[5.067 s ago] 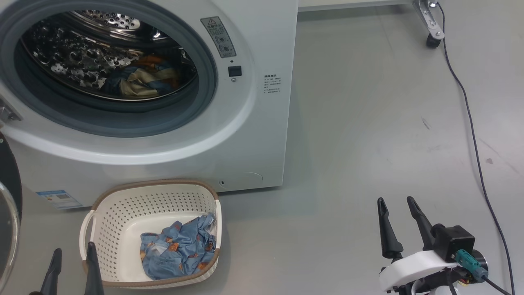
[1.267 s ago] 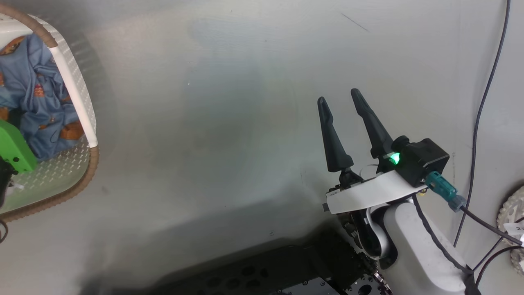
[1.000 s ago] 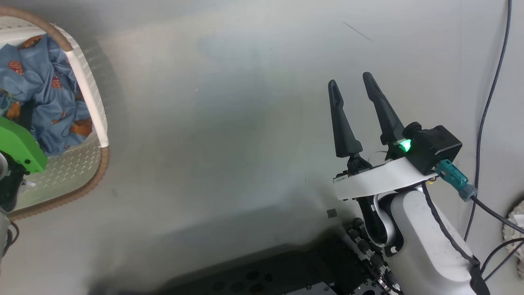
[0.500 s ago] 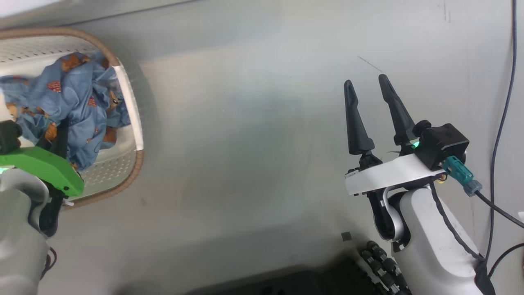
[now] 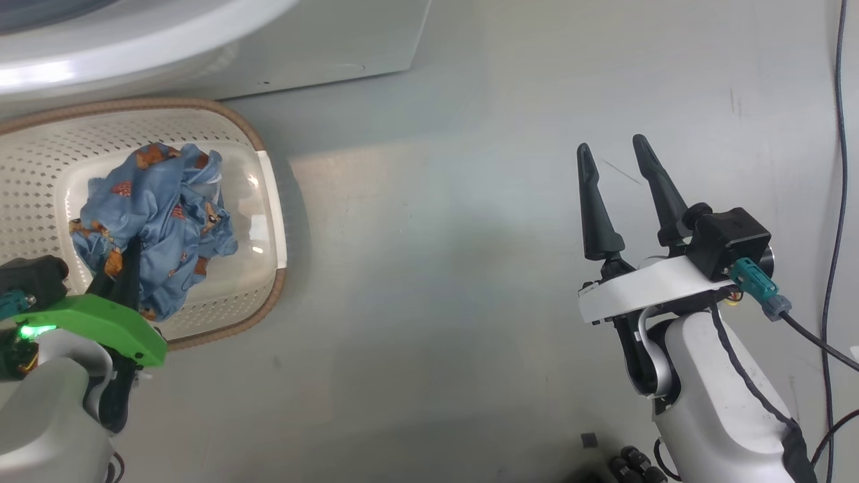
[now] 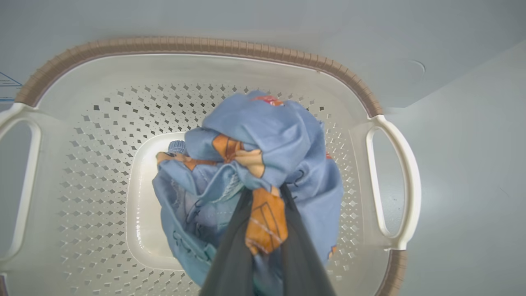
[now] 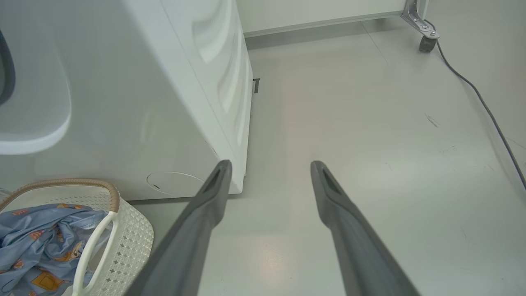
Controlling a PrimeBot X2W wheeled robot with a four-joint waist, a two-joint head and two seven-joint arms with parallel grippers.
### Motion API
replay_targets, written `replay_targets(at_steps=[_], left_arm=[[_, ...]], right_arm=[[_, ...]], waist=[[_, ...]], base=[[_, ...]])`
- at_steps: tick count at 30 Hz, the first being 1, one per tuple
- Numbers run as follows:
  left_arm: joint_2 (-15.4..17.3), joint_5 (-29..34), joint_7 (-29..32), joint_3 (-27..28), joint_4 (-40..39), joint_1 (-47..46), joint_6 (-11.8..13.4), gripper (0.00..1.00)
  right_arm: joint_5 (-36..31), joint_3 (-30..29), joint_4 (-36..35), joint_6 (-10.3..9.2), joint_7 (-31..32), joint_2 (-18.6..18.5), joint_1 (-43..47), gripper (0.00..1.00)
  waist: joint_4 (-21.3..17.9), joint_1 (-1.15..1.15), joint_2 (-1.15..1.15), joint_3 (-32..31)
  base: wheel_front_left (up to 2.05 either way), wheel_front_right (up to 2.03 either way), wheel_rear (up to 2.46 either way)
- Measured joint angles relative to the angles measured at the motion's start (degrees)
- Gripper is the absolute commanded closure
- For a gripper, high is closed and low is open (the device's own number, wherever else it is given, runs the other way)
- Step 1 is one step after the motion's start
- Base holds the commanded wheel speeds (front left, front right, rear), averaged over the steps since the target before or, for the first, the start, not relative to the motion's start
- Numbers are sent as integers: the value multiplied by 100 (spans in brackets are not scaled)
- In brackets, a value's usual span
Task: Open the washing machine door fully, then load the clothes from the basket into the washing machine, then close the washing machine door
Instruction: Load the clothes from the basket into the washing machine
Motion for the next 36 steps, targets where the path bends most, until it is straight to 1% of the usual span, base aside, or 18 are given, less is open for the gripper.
replay_targets(at_steps=[5,13,20,24,32,34,36], left_arm=[[-11,-3,-49,7,20,218,0,100],[-20,-24,-49,207,-55,538,0,100],[-63,9,-49,809,-589,739,0,100],[-79,102,-51,1005,-769,935,0,100],[-90,559,-49,1484,-1365,1373,0,100],[-119,621,-51,1648,-1519,1478,0,100],[-141,740,-51,1853,-1751,1685,2,100]], right_arm=[[-30,-57,76,67,0,-1,110,0],[-30,-169,178,167,0,0,316,0],[-30,-314,277,219,0,0,559,0],[-30,-338,302,257,0,1,655,0],[-30,-485,330,318,0,4,893,0],[-30,-508,342,320,0,4,951,0],[-30,-520,345,365,0,5,1029,0]], waist=[[101,0,0,-371],[229,0,0,-969],[332,0,0,-1483],[376,0,0,-1698],[473,0,0,-2218],[492,0,0,-2329],[510,0,0,-2488]], base=[[0,0,0],[0,0,0],[0,0,0],[0,0,0],[0,0,0],[0,0,0],[0,0,0]])
